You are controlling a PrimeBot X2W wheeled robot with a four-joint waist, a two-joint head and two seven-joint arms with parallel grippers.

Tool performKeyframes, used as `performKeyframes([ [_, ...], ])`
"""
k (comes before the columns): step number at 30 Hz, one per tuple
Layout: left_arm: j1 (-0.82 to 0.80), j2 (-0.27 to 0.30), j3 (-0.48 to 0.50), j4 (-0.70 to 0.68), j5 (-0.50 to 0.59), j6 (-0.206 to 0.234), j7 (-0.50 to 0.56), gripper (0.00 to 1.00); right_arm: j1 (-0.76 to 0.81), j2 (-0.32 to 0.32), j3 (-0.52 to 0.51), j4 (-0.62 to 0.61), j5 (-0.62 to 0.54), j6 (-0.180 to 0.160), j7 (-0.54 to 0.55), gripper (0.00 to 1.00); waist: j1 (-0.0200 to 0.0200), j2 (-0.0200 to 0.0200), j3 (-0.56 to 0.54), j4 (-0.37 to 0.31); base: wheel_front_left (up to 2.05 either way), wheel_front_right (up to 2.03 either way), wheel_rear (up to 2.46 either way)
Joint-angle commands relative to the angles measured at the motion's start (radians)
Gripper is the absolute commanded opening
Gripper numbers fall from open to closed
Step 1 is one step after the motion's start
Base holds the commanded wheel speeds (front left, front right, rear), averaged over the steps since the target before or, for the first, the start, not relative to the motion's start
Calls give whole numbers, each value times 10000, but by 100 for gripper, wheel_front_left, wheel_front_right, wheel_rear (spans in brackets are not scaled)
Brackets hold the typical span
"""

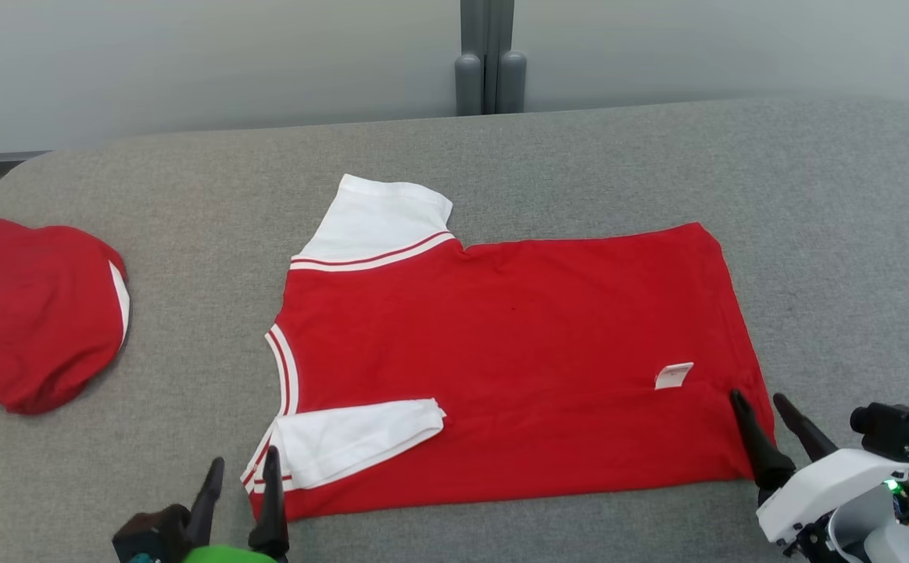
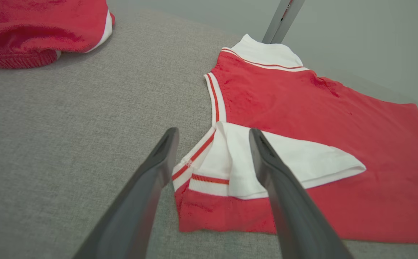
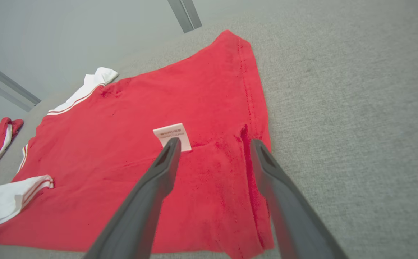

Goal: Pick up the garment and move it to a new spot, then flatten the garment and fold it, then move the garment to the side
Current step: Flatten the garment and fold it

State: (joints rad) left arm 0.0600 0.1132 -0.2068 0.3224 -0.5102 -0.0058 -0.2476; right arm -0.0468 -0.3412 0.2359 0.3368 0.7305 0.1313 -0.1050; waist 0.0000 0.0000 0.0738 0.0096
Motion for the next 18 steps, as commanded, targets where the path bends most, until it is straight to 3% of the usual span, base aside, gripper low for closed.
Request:
performKeyframes([
  [1,-300,33,179,-200,125,89,-116,100,-120,92,-195,-235,-177,-9,-186,100,0,0,47,-32,0,0,0],
  [10,-805,-304,1793,-2220,1320,35,-172,100,-578,486,-675,-1485,-1291,-11,-1257,100,0,0,218,-169,0,0,0],
  [15,-992,-379,2224,-2511,2344,129,-175,100,-726,630,-616,-2072,-2574,-8,-1548,100,0,0,323,-238,0,0,0],
  [18,-1047,-403,2398,-2578,2723,155,-176,100,-665,992,-682,-2339,-2723,-6,-1608,100,0,0,395,-280,0,0,0],
])
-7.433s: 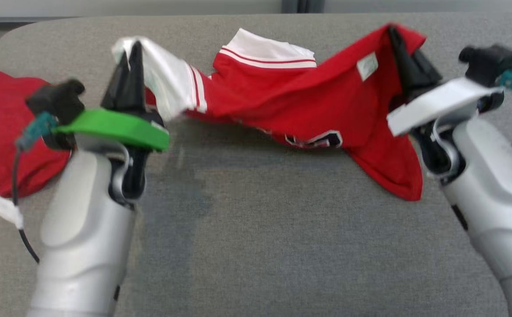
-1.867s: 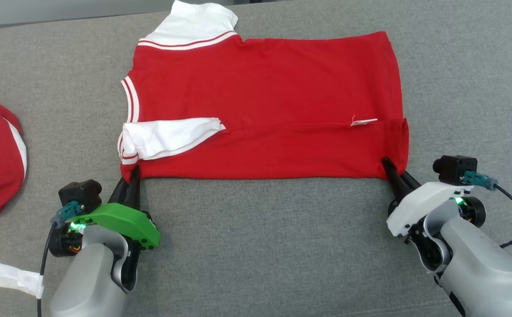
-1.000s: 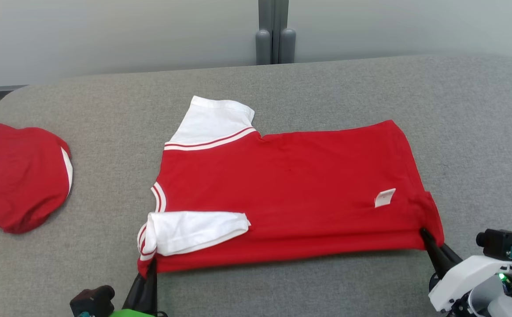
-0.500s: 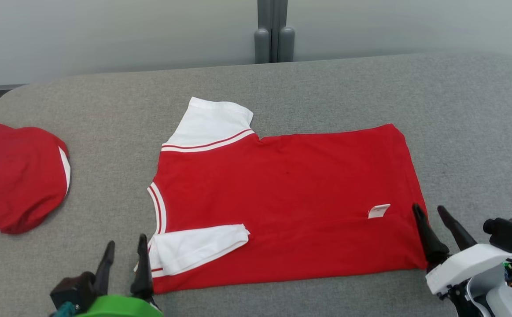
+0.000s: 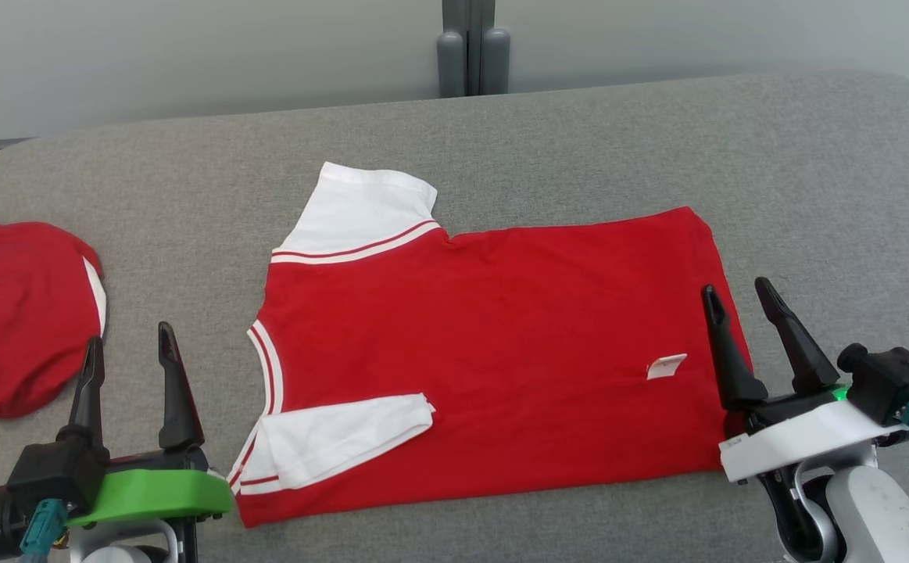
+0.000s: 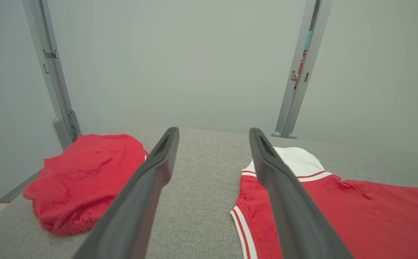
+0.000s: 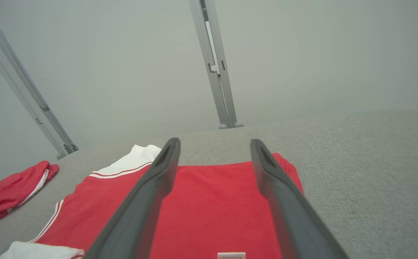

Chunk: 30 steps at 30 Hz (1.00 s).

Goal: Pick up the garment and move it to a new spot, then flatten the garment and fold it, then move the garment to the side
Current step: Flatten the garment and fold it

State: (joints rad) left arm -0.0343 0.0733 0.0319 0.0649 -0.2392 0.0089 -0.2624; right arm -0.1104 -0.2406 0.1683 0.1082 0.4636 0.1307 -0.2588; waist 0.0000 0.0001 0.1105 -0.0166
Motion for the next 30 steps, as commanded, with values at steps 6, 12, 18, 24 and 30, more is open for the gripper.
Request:
performKeyframes([
  [6,-195,-25,84,325,713,104,-29,100,266,354,-308,-575,-1092,-4,-63,100,0,-1,106,20,0,0,0],
  [12,-223,-68,18,683,993,19,-28,100,540,705,-639,-853,-1956,-4,-65,100,0,-1,85,112,0,0,0],
  [18,-177,-109,-64,940,951,-24,-30,100,737,958,-891,-920,-2247,-4,-66,100,0,-1,36,181,0,0,0],
  [24,-217,-144,-10,1043,834,-20,-30,100,834,1058,-952,-891,-2353,-4,-67,100,0,-1,22,213,0,0,0],
  [30,-199,-166,23,1096,918,-11,-31,100,861,1087,-967,-780,-2372,-4,-67,100,0,-1,-33,216,0,0,0],
])
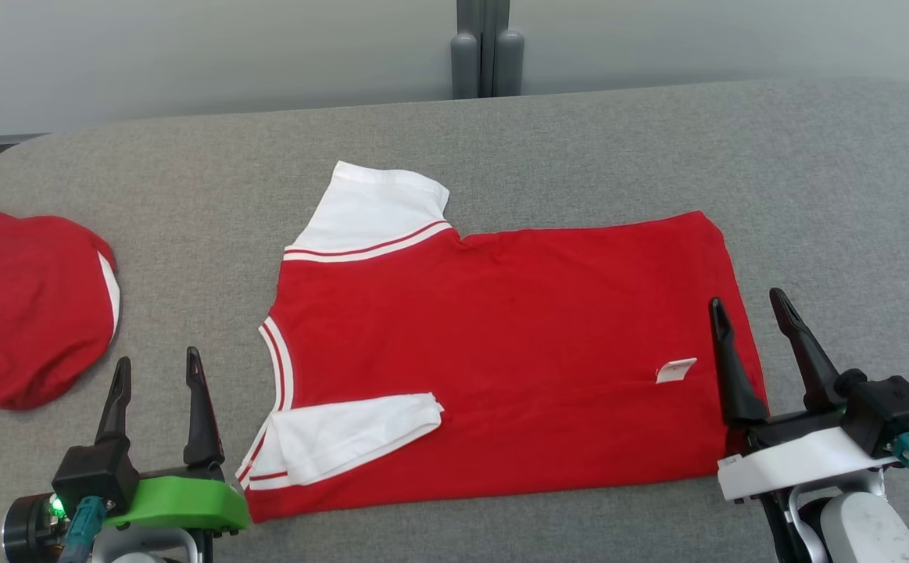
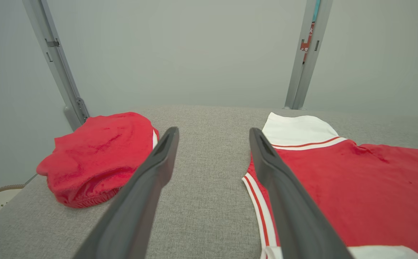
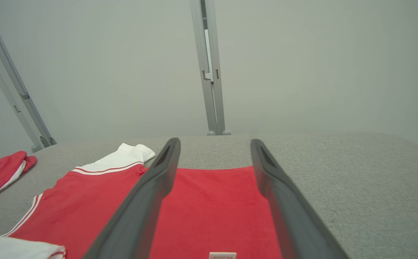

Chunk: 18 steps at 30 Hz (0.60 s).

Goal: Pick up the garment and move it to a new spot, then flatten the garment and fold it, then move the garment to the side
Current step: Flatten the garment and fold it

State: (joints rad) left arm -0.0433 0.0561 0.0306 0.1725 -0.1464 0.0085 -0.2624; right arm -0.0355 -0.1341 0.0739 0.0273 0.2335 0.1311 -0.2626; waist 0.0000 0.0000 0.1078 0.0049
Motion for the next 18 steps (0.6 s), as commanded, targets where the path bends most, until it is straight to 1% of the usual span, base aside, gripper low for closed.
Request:
performKeyframes([
  [1,-99,4,41,23,-7,-15,-31,100,116,23,-23,52,-79,-7,-29,100,0,0,-12,0,0,0,0],
  [9,-55,-10,146,71,-13,-75,-31,100,124,76,-88,283,-98,-7,-27,100,0,0,-11,-48,0,0,0],
  [11,-272,13,80,176,12,-179,-31,100,-72,46,-152,348,-93,-7,-29,100,0,0,90,-66,0,0,0],
  [16,-1574,406,-135,689,160,-522,6,100,-1139,-403,23,823,-115,-7,6,100,0,0,467,-182,0,0,0],
  [18,-2377,570,-258,888,247,-650,175,100,-1786,-636,121,1121,-101,-7,160,100,0,0,676,-264,0,0,0],
])
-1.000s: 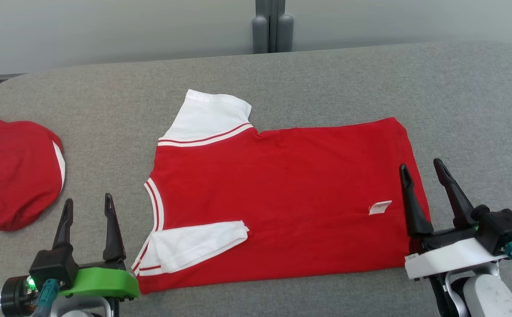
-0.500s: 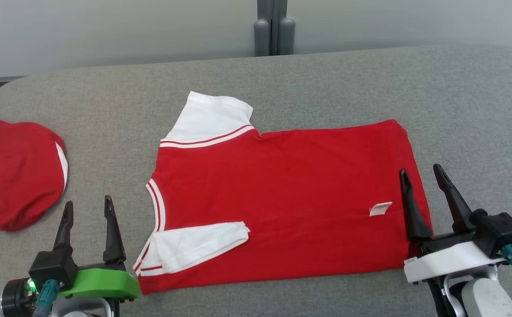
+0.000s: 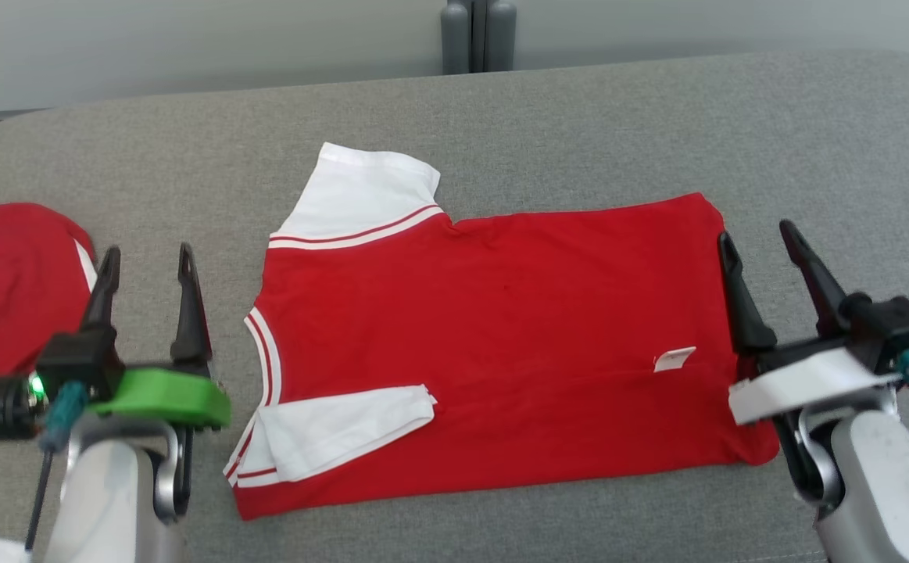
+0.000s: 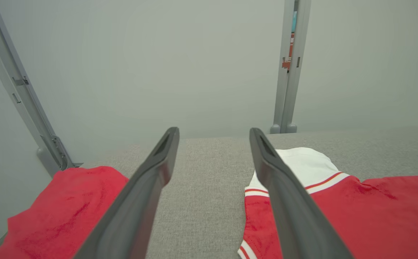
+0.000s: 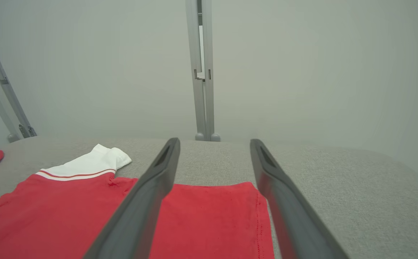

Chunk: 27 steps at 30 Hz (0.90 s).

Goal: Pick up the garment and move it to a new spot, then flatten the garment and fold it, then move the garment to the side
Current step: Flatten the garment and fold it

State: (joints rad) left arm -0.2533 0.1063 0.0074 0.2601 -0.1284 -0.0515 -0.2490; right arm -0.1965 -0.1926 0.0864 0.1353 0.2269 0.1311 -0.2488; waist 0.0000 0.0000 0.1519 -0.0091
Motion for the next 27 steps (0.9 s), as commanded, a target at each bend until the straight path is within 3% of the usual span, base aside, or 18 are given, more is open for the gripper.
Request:
performKeyframes([
  [1,-734,143,-105,129,60,-138,187,100,-573,-193,7,244,-21,-8,166,100,0,0,371,-166,0,0,0],
  [13,-5372,885,-1227,2137,-349,-735,1937,100,-4202,-1320,962,2806,599,-8,1419,100,0,0,2260,-732,0,0,0],
  [27,-8038,1575,-3281,5056,-1767,-789,3329,100,-6291,-1434,2697,4625,1737,-8,920,100,0,0,3578,-1568,0,0,0],
])
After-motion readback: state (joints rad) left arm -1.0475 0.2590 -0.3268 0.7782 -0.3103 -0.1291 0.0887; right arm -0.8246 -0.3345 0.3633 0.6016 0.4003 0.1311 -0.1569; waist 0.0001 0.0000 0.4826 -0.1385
